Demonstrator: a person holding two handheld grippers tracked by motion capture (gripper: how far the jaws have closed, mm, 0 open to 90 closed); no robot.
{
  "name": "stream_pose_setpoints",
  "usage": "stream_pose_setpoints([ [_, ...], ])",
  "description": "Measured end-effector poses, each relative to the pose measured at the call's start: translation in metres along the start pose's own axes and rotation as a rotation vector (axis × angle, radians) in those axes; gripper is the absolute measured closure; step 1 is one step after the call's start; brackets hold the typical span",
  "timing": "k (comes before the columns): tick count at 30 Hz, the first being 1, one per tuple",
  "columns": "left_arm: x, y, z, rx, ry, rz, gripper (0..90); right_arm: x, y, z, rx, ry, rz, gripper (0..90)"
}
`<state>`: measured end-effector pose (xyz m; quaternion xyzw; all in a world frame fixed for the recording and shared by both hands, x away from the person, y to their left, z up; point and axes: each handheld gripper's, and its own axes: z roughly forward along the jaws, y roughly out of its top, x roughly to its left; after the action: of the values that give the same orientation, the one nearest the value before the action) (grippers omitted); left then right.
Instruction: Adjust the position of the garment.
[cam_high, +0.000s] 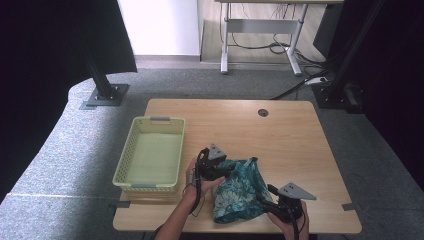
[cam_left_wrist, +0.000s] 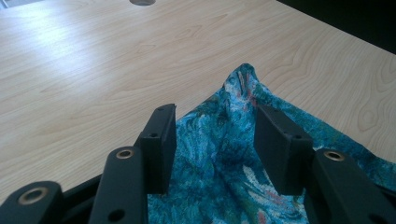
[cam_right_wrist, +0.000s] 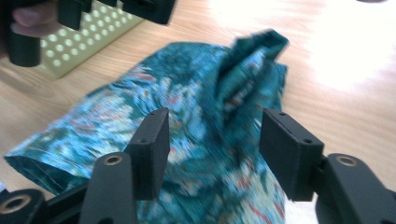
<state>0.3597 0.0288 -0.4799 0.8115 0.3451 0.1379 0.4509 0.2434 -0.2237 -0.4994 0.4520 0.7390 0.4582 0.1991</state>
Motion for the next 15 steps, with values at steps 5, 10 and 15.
stream_pose_setpoints([
  [5, 0.001, -0.006, 0.003, 0.013, 0.001, -0.005, 49.4, 0.011, 0.017, 0.011, 0.032, 0.039, -0.059, 45.5],
  [10, 0.003, -0.013, 0.011, 0.032, 0.012, -0.013, 48.6, 0.023, 0.03, 0.031, 0.075, 0.073, -0.126, 45.2],
  [15, 0.005, -0.023, 0.017, 0.031, 0.021, -0.045, 48.2, 0.034, 0.038, 0.058, 0.147, 0.112, -0.215, 44.8],
])
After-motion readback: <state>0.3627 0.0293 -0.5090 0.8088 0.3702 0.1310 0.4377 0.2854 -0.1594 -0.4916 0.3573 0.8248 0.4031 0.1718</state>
